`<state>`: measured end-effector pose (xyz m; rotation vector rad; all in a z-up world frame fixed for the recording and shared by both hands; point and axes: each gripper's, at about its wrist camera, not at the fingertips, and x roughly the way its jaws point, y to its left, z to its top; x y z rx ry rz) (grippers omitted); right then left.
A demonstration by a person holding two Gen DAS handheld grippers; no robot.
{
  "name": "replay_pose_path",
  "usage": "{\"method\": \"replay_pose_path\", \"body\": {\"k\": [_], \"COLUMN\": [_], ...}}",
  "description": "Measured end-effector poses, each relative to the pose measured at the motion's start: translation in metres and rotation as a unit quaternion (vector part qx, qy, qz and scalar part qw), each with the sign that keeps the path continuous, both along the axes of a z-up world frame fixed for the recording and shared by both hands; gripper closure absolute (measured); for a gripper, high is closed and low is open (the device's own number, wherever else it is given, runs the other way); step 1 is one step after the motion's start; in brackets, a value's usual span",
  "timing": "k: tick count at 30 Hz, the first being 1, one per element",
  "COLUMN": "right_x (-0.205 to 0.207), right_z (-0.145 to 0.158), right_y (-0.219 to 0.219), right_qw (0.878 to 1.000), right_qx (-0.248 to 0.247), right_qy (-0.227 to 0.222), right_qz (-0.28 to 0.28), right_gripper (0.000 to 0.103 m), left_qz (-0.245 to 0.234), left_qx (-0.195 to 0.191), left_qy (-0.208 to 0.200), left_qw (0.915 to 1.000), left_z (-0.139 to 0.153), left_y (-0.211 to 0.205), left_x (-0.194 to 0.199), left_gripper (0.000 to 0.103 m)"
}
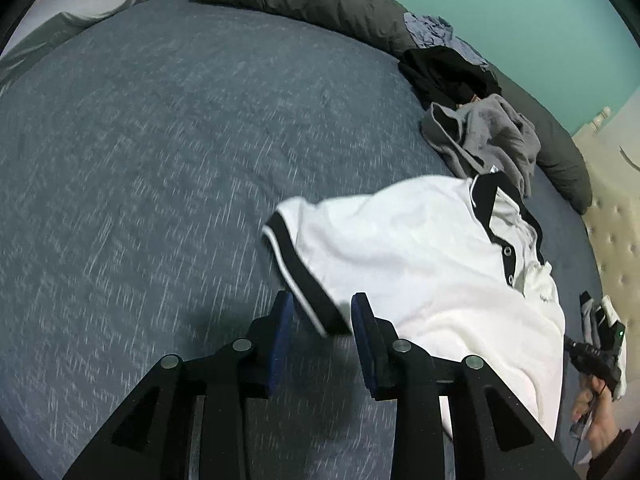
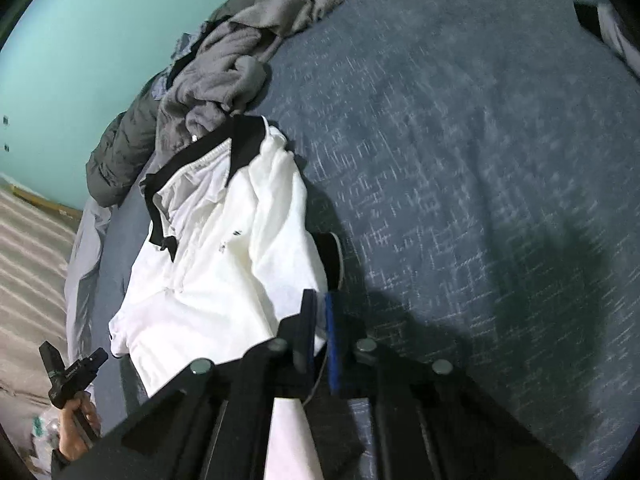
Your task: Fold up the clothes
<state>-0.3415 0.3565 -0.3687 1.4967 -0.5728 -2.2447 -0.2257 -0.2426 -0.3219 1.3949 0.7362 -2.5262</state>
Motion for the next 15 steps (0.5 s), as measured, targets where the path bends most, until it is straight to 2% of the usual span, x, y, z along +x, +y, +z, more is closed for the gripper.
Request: {"method": "replay_pose_path", "body": {"k": [5, 11, 15], "right_x": [-0.009, -0.029, -0.037], "right_z": [0.044, 0.099, 0.118], "right_y": [0.016, 0.039, 0.035], "right_qw": [0.997, 0.981, 0.967], "right_qx": [0.062, 0.162, 0.215], "right_qy": [0.054, 0.109, 0.137], "right_qz": [-0.005, -0.017, -0.012], "right_gripper": [0.099, 0.099, 0.099], "left_qz": [-0.004, -0.016, -0.018], "left_qx": [0.006, 0.005, -0.003], "left_qy": [0.0, 0.005, 0.007], "left_qw": [1.0, 0.9998, 0.9998], "left_z": [0.0, 0.009, 0.014], "left_y": [0.0, 0.002, 0.003], "left_x": [0.012, 0.024, 0.027], "left_gripper": [0.07, 0.07, 0.07]}}
